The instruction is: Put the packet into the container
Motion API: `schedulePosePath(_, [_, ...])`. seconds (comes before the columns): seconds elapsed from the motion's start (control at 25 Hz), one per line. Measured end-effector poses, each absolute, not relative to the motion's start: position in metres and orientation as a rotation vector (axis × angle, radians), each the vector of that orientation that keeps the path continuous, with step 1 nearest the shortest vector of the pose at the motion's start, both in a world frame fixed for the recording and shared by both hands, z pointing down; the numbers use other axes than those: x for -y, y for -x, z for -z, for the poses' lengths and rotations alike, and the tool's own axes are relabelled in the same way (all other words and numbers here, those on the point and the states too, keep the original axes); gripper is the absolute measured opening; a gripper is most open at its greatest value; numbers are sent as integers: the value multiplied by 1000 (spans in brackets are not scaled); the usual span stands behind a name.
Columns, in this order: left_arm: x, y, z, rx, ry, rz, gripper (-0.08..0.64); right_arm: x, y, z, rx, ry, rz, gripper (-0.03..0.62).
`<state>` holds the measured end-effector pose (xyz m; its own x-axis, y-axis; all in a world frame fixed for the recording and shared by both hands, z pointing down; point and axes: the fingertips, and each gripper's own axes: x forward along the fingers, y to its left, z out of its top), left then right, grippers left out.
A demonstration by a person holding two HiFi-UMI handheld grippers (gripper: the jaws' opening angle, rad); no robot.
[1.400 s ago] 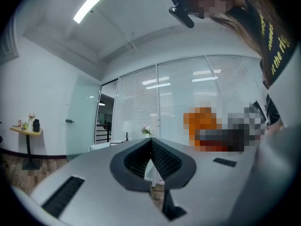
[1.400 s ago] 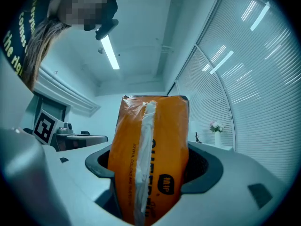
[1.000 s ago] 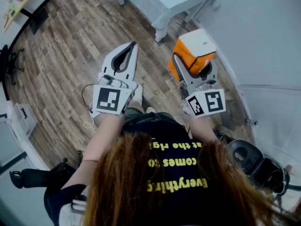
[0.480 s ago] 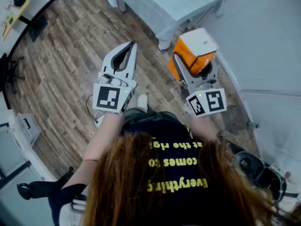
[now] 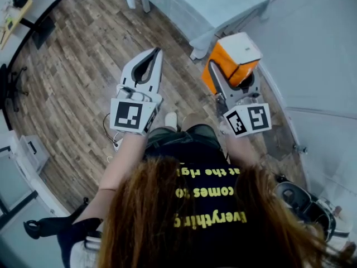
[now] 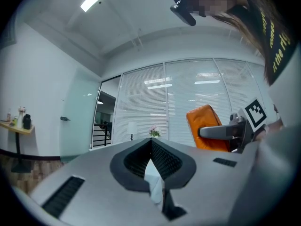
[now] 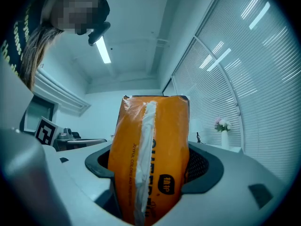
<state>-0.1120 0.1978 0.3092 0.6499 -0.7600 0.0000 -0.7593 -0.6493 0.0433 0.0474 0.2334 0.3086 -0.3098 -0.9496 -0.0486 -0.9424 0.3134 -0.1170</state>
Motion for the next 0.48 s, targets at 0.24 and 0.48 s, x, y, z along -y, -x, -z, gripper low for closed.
schedulePosePath(0.24, [-185,110,-313,1306,-2812,51,0,-214,-51,-313,-2471,1753,120,377])
schedulePosePath(0.48, [-160,93,-312,1344,-2811,52,0,-181,-64,-314,-2504,1698,130,377])
